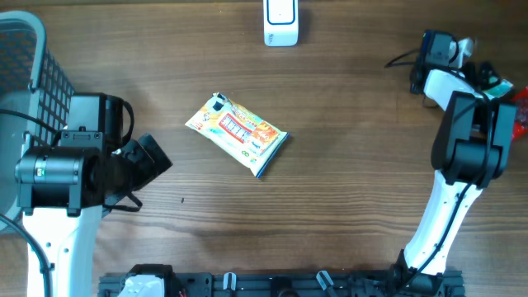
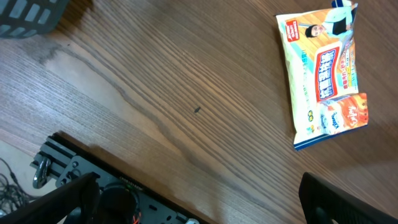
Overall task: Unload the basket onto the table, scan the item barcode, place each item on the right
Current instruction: 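Carry the Kleenex pack to the right side of the table, then reach the right gripper to the orange tissue pack and grasp it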
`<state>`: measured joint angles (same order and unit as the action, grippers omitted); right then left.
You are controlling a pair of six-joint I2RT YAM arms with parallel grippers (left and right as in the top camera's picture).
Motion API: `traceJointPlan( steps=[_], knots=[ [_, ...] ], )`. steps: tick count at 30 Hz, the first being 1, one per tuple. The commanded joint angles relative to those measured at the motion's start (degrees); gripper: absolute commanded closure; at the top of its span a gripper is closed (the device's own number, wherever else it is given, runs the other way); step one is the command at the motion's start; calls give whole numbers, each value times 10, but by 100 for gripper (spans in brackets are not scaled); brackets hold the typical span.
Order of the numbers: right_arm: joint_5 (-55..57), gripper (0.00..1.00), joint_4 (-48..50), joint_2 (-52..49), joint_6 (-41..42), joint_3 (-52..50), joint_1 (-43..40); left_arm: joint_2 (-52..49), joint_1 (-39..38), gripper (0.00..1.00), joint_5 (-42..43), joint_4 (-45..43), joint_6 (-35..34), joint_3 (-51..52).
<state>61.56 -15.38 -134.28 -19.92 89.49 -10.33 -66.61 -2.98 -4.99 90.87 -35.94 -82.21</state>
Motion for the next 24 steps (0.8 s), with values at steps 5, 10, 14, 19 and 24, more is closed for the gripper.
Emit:
traceJointPlan(
  steps=[5,10,14,19,24],
  knots=[
    [-533,0,-107,-2,150,1,33,-2,3,0,0,1,-8,0],
    [-703,0,-124,14,159,1,69,-2,3,0,0,1,-8,0],
    [-754,0,-142,55,224,1,102,-2,3,0,0,1,-8,0],
    [-858,0,-207,162,265,1,146,-2,3,0,0,1,-8,0],
    [-974,0,-300,232,289,1,193,-2,3,0,0,1,-8,0]
  ],
)
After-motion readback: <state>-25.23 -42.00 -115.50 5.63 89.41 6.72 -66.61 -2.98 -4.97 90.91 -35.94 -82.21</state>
